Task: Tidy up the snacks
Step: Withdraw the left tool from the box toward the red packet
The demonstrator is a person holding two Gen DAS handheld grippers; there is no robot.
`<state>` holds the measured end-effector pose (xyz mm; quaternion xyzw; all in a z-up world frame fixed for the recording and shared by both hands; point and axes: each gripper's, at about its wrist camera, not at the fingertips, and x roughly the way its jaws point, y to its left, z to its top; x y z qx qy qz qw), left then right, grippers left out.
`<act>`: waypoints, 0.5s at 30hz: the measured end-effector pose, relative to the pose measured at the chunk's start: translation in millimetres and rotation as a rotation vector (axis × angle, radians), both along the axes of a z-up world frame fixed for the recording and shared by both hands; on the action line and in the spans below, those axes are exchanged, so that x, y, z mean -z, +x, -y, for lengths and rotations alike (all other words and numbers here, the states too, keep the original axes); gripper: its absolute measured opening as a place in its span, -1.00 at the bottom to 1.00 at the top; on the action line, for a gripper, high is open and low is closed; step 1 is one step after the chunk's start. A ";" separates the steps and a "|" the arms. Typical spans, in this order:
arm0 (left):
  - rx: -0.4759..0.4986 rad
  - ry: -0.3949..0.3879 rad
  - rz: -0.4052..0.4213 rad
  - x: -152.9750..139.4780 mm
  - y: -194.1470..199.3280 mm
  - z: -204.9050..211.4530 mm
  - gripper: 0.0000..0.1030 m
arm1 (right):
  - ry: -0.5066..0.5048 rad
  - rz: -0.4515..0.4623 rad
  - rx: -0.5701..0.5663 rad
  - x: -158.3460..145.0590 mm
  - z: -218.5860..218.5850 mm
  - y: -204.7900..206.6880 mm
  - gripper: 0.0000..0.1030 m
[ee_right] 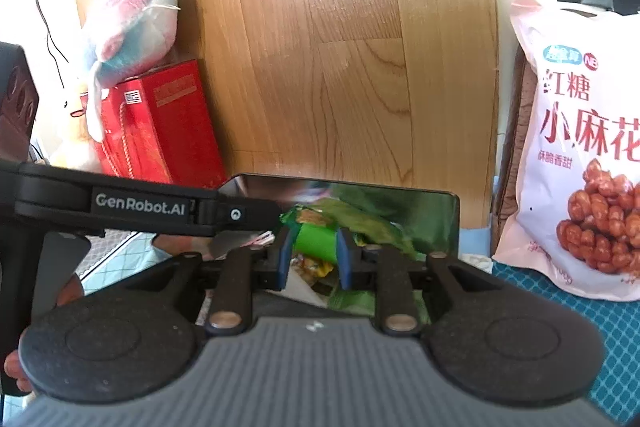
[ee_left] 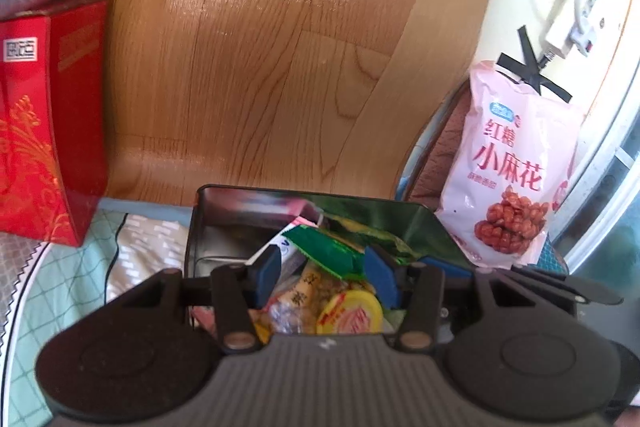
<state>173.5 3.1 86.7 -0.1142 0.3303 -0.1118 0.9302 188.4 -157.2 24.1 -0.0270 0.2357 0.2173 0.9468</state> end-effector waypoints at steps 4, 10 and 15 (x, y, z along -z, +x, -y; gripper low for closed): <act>0.000 0.042 0.026 -3.3 -19.1 5.7 -0.08 | -0.003 0.013 0.006 -1.6 1.0 -14.4 -0.48; -0.005 0.065 0.053 -4.9 -54.5 10.8 -0.08 | 0.006 0.010 0.015 1.3 5.5 -40.2 -0.48; -0.008 0.087 0.055 4.7 -86.4 13.5 -0.07 | 0.003 -0.025 0.021 14.0 6.8 -63.1 -0.48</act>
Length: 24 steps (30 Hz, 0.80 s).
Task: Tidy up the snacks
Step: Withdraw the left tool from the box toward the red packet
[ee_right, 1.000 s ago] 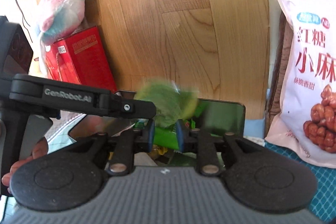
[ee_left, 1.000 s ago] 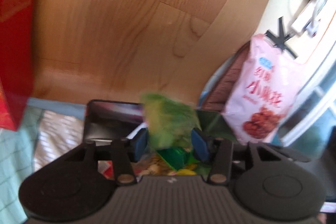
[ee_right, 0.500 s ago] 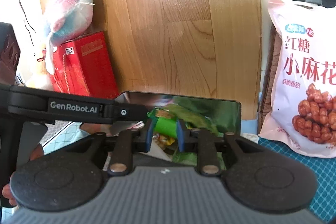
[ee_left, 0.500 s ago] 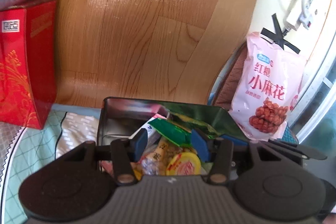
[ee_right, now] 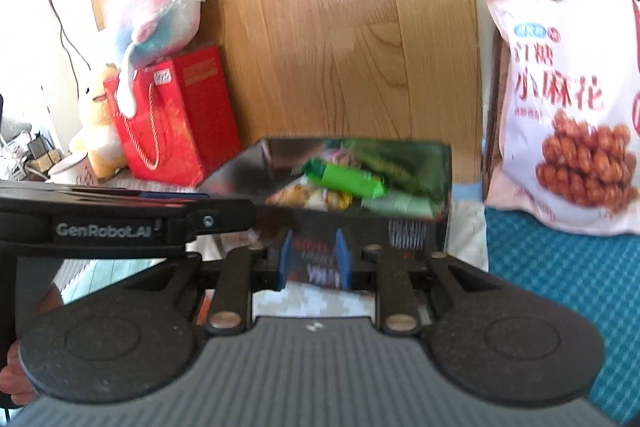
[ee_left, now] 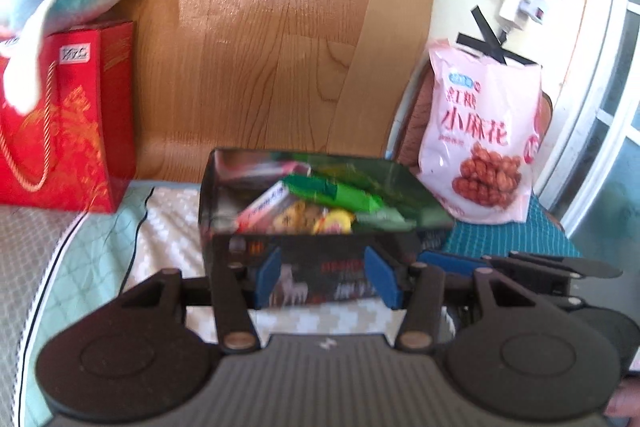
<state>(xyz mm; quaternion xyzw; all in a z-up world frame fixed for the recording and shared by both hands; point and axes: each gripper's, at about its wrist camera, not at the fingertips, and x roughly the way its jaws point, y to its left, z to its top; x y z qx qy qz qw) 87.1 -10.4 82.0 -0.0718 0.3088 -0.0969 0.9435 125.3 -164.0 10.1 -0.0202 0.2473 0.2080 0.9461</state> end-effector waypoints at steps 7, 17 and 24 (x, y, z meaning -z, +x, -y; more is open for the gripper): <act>-0.022 0.015 -0.059 25.9 -36.3 2.8 -0.06 | -0.005 -0.089 0.014 28.0 -4.2 -29.1 -0.48; -0.193 0.032 -0.081 38.9 -51.3 -50.1 -0.06 | 0.006 -0.163 -0.020 50.3 -32.0 -48.9 -0.47; -0.149 -0.003 -0.097 61.9 -41.0 -59.6 -0.08 | -0.002 -0.143 -0.014 57.1 -53.0 -47.3 -0.39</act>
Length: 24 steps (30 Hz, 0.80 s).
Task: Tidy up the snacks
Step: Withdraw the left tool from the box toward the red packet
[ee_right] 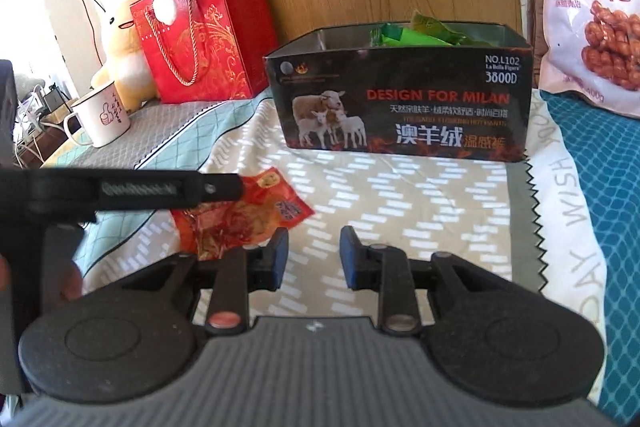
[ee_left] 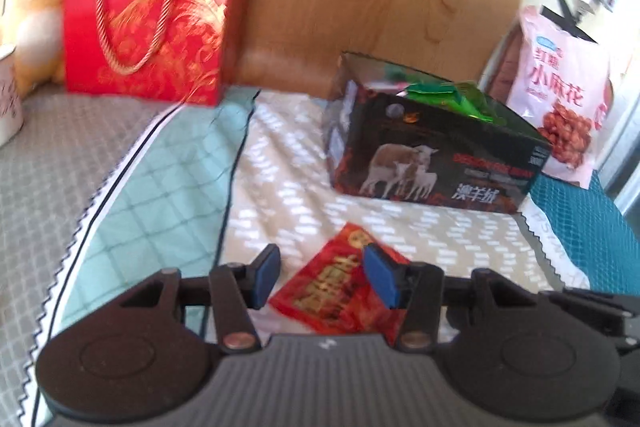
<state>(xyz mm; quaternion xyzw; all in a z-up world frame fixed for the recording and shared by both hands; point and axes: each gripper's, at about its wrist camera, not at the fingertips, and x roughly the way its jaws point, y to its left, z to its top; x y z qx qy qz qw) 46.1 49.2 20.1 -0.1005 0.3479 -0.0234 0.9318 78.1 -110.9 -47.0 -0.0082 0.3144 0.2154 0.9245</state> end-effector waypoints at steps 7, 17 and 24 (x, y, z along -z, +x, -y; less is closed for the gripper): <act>0.166 0.038 0.013 1.6 -0.8 44.7 -0.19 | -0.042 0.030 0.017 -1.4 17.3 -12.7 -0.38; 0.252 0.058 0.016 3.8 -3.1 95.2 -0.19 | -0.054 0.051 0.059 -3.3 53.2 -30.1 -0.38; 0.258 0.066 0.012 3.8 -2.3 102.2 -0.19 | -0.048 0.052 0.062 -3.0 60.5 -33.2 -0.37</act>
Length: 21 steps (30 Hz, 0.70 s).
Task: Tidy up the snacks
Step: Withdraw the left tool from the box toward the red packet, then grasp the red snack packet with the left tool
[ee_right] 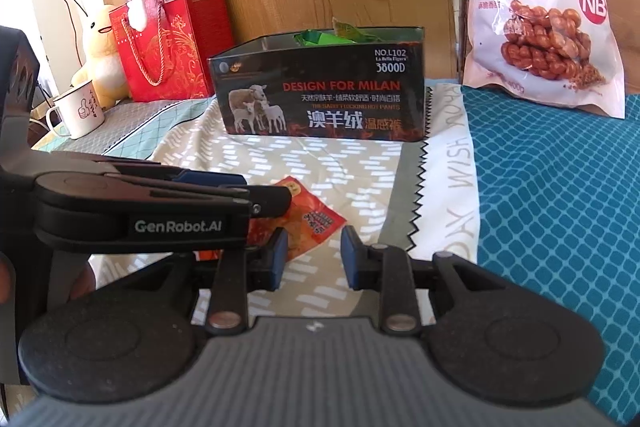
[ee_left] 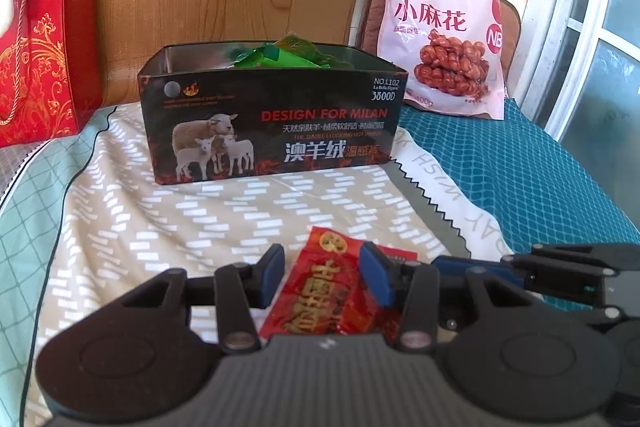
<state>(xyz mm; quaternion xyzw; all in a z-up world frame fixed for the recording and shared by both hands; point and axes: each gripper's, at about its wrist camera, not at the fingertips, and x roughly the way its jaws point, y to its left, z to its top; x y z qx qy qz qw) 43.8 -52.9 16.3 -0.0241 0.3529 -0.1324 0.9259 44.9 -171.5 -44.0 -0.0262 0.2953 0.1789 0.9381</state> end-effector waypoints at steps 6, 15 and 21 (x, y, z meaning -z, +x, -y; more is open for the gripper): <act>-0.002 -0.005 -0.004 -0.6 -0.4 -1.7 -0.19 | 0.006 -0.001 0.000 -0.1 2.1 0.0 -0.35; -0.049 -0.053 -0.018 -9.1 -8.5 -13.6 -0.18 | 0.032 -0.005 0.044 -2.4 9.2 5.7 -0.21; -0.082 -0.066 -0.017 -15.9 -15.5 -21.4 -0.15 | 0.047 -0.016 0.052 -2.6 6.6 14.4 -0.21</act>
